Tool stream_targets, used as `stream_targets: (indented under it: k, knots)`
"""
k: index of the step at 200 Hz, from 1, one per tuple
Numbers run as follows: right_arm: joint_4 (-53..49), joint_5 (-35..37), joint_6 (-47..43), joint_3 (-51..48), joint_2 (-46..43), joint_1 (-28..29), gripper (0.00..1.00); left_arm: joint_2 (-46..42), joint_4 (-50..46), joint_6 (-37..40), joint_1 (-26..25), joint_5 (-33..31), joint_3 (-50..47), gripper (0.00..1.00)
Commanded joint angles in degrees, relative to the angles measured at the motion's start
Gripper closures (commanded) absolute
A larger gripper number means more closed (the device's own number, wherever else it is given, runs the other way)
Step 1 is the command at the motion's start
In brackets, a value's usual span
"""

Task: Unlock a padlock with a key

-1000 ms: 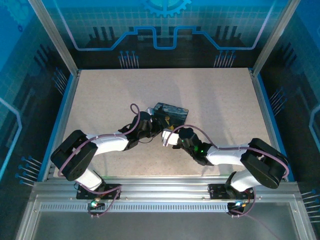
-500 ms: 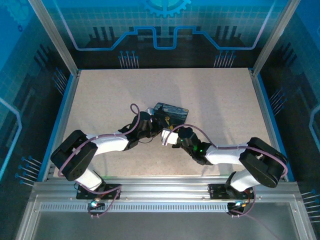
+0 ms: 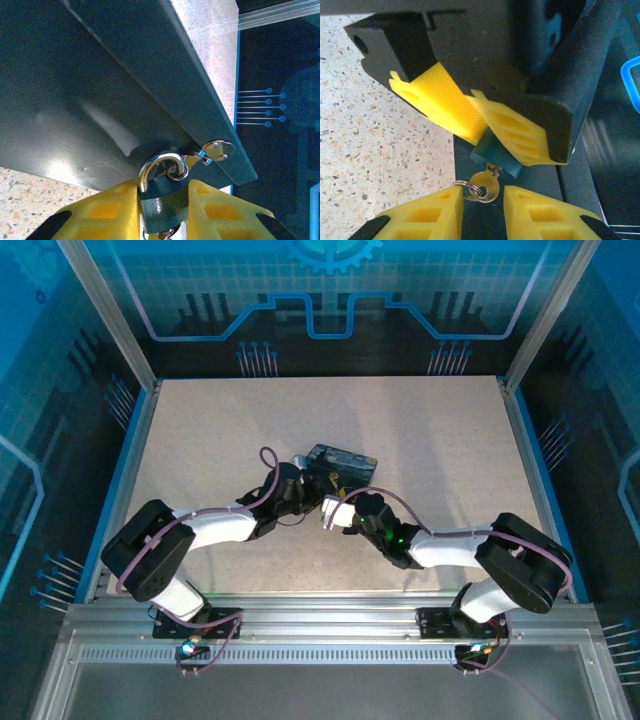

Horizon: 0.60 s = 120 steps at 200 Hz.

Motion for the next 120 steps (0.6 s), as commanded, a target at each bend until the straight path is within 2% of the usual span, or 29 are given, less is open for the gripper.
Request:
stream_targets:
  k: [1,48,72,120]
  knots:
    - [1.71,0.65,-0.29,1.99,1.10,-0.10,0.71,-0.47,2.04,0.23,-0.54,1.51,1.31,0.75]
    - [1.71,0.39,-0.12,2.42,1.71,0.19,0.75,-0.13,2.08,0.25,-0.57,1.71,1.47,0.75]
    - [1.71,0.30,0.05,2.69,2.14,0.27,0.81,-0.02,2.25,0.21,-0.56,1.84,1.55,0.75]
    - [1.80,-0.27,1.19,2.61,2.33,0.31,0.84,-0.29,2.26,0.16,-0.56,1.90,1.49,0.75]
